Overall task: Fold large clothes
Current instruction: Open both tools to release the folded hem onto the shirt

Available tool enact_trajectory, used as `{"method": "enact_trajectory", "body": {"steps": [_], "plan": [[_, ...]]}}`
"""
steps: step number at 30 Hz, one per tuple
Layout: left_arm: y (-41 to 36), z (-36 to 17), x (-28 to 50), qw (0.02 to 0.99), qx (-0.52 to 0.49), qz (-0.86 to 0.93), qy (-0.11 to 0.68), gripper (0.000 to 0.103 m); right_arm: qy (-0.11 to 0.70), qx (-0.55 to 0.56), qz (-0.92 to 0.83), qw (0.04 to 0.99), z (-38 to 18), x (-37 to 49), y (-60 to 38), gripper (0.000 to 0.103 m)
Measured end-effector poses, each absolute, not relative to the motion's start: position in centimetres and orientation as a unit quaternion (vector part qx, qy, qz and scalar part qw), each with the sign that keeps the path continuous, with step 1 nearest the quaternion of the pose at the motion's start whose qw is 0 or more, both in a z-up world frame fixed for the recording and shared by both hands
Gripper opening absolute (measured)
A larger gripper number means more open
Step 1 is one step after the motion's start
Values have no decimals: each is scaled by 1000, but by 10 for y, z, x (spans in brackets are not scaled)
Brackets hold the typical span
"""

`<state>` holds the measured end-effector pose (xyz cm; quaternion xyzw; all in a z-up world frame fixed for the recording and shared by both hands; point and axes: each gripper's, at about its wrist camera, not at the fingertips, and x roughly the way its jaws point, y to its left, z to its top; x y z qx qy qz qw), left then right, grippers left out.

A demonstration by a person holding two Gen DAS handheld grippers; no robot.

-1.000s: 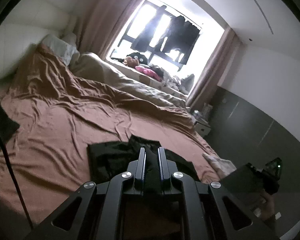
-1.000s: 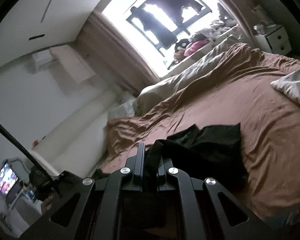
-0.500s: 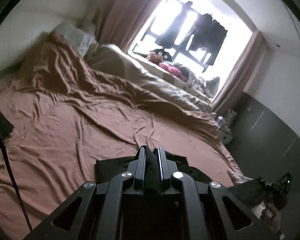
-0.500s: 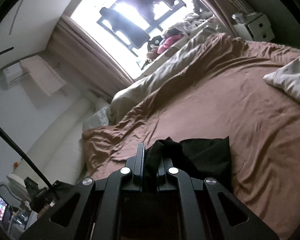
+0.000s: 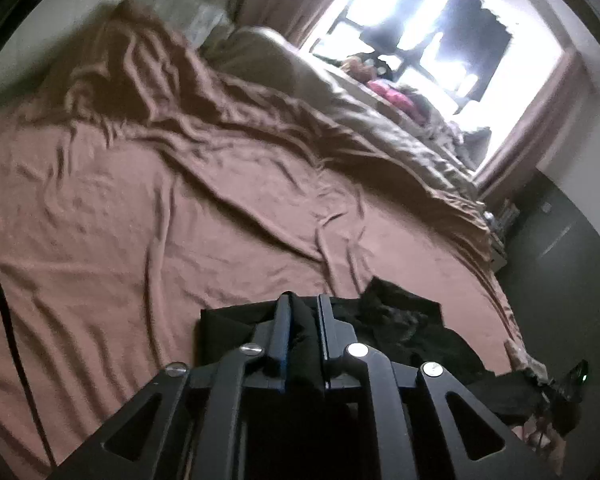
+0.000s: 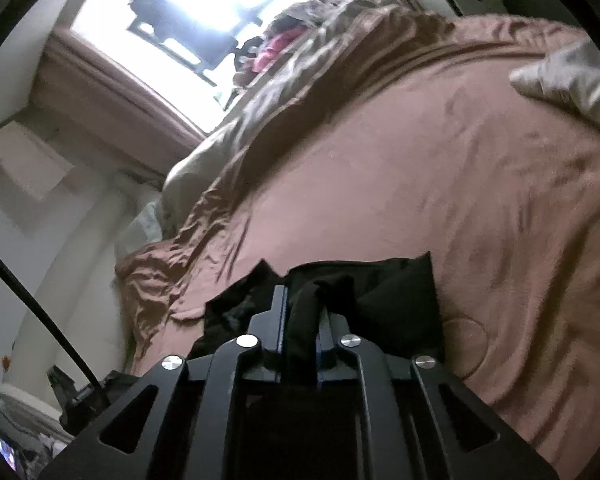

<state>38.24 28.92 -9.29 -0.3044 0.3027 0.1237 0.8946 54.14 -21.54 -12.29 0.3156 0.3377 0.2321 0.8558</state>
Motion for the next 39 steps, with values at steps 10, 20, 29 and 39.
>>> {"method": "enact_trajectory", "body": {"steps": [10,20,29,39], "plan": [[309,-107,398,887,-315,133,309,82,334,336,218,853,-101,540,-226,101],[321,-103,357,884,-325,148,303,82,327,323,208,863,-107,506,-244,100],[318,-134,338,862,-284,173,383,82,390,193,170,884,-111,480,-230,100],[300,-152,405,862,-240,130,428,82,395,111,188,892,-87,529,-173,100]]}}
